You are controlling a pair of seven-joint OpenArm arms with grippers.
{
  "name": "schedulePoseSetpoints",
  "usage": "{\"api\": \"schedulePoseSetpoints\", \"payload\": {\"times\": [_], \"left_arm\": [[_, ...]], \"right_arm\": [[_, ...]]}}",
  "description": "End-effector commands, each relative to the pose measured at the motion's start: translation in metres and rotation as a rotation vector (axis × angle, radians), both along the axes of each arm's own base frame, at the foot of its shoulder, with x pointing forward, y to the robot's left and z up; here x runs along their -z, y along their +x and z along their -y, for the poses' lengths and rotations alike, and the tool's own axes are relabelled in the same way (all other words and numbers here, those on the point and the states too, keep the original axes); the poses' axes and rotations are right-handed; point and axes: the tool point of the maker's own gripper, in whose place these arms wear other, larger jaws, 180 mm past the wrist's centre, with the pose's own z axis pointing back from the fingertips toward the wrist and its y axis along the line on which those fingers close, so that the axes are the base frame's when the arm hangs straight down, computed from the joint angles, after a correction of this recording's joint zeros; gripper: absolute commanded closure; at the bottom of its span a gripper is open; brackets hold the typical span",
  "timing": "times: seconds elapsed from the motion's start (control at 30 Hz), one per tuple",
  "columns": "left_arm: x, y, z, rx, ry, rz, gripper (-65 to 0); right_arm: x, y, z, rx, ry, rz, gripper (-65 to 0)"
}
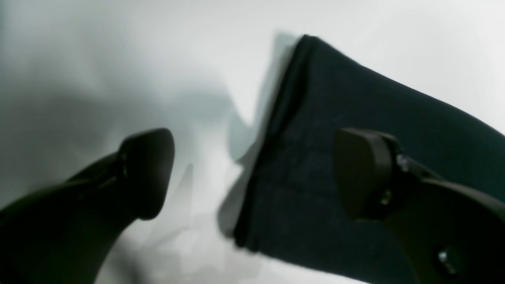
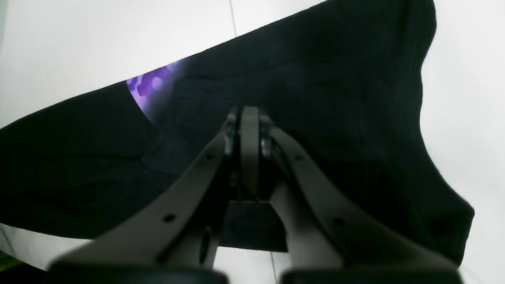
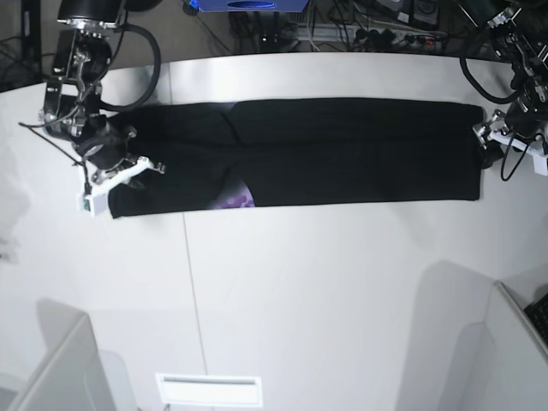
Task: Fold the T-shirt properly
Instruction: 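Pull the strip ends slightly apart with both grippers to flatten it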
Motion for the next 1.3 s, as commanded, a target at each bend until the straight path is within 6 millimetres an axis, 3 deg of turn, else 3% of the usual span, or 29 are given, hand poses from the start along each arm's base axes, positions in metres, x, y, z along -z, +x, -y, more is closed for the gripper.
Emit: {"api": "schedulePoseSetpoints", "payload": {"times": [0.0,0.27,0.43,0.5,0.6,0.73,0.77,0.87,1.27], "left_arm": [[-0.003,0.004,-0.004,0.01,0.011,0.005,-61.5],[0.034,0.014,0.023,0.054,-0.093,-0.061,-61.5],[0.045,0.014,0.032,0.07,-0.118,-0.085,-58.4],[0.052,0.015,0.039,0.087,-0.133,-0.105,-49.4],[0.061,0.013,0.045,0.096,-0.149,-0.119,-29.6],[0.066,0.014,0.038,0.057,-0.144,-0.075,-1.6],[0.068,0.012,0.036,0.045,-0.148,-0.077,0.0],[0.076,0.007,0.032,0.022,-0.162,-0.093,0.0],[0.052,0.013,-0.007,0.014,-0.052,-0.041,0.0]], "right_arm": [[-0.012,0.009,0.002,-0.002,-0.004,0.048,0.0],[-0.012,0.008,0.001,-0.002,-0.002,0.045,0.0],[-0.008,0.004,0.001,0.0,-0.001,0.037,0.0],[-0.008,0.004,0.001,0.0,-0.001,0.037,0.0],[-0.008,0.004,0.001,0.0,-0.001,0.036,0.0],[-0.008,0.004,0.002,0.001,-0.002,0.036,0.0],[-0.008,0.004,0.002,0.001,-0.002,0.036,0.0],[-0.008,0.004,0.001,0.001,0.0,0.036,0.0],[-0.006,0.0,-0.024,-0.065,0.043,0.051,0.0]]}}
